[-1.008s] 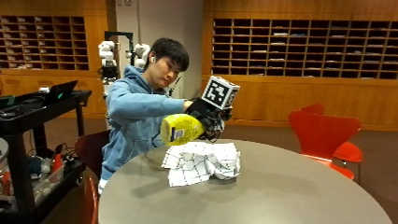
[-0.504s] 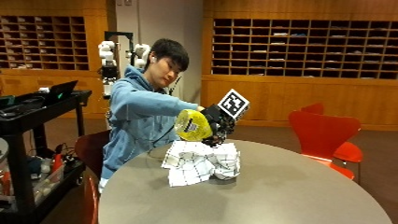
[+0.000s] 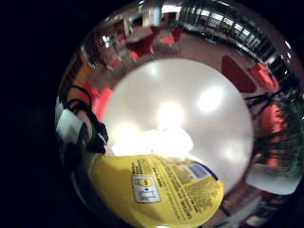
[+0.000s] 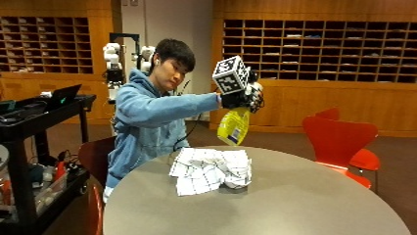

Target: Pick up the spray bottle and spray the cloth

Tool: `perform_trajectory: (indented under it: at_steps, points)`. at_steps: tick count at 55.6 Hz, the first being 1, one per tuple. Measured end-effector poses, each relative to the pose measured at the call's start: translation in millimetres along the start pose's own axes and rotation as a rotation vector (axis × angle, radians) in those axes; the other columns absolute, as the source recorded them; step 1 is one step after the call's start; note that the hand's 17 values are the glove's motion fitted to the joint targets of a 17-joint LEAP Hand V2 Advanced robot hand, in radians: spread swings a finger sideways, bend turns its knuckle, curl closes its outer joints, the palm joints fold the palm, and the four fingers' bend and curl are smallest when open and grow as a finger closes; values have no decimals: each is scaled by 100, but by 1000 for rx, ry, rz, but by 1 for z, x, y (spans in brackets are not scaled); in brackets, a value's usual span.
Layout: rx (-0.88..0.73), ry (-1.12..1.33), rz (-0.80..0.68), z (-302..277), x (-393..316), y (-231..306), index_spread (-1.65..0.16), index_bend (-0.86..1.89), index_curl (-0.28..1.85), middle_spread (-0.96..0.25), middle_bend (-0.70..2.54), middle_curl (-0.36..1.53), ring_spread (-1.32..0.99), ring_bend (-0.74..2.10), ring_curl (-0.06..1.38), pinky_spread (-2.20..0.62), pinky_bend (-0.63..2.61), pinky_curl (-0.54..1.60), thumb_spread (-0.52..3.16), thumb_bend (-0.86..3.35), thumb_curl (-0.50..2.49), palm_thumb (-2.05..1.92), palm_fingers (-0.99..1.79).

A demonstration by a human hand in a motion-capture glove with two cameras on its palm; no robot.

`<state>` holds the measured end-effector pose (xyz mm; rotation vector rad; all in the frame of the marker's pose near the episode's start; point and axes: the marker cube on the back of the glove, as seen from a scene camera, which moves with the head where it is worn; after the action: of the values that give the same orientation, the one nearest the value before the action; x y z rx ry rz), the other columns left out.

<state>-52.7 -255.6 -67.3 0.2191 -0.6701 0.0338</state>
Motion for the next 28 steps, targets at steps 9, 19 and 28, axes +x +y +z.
perform_trajectory:
  at_steps: [9, 19, 28]
  points:
    - [268, -434, 43, 15, -19, -19, -23, 20, 54, -14, 60, 52, -19, 70, 46, -25, 46, 40, 28, -4, 76, 84, 137]
    - [423, -631, 66, 75, -34, -35, -22, 19, 54, -14, 60, 52, -18, 67, 45, -23, 49, 40, 29, -4, 76, 85, 136]
    - [469, -668, 87, 143, -33, -47, -22, 17, 53, -13, 60, 52, -18, 67, 46, -22, 52, 41, 33, -4, 75, 86, 133]
